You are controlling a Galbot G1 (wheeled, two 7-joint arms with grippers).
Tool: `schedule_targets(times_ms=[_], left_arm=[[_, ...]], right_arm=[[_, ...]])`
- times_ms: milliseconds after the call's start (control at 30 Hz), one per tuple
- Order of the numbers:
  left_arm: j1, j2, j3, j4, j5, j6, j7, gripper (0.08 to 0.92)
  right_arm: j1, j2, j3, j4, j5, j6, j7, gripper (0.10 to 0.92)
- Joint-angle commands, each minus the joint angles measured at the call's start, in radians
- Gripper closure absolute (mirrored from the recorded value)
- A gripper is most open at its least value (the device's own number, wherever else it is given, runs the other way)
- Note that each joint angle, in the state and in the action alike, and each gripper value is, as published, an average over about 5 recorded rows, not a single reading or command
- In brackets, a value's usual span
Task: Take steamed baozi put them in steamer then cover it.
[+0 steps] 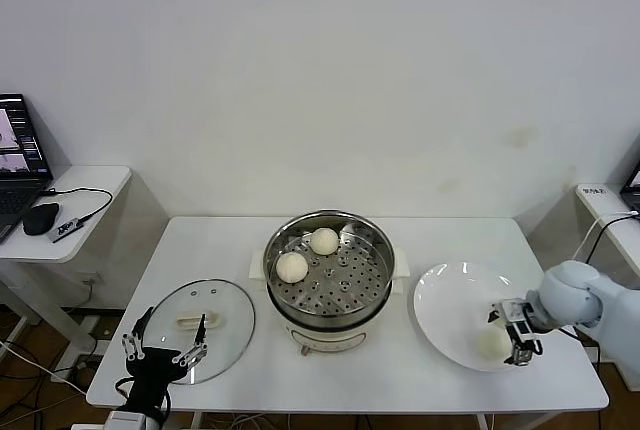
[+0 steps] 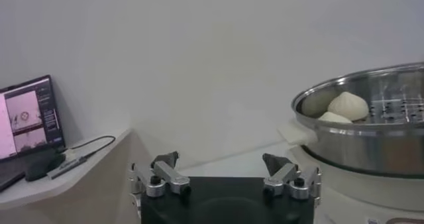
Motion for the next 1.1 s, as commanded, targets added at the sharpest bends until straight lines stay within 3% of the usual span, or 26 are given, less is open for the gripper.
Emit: schedule_targets(times_ms=[33, 567, 1100], left_arm=[[-0.003, 0.0, 0.0, 0.006, 0.001, -0.001, 0.0, 0.177], [-0.005, -0.003, 0.0, 0.005, 0.0, 0.0, -0.001, 0.177], [-0.013, 0.007, 0.0, -0.004, -0.011, -0.001, -0.002, 0.177]], right_arm=[[-0.045, 0.055, 0.037, -0.066, -0.021, -0.005, 0.01, 0.204], [-0.02, 0.065, 0.03, -0.083, -0.021, -0.012, -0.009, 0.348], [0.429, 0.001, -0.153, 0.012, 0.183, -0.033, -0.075, 0.397]])
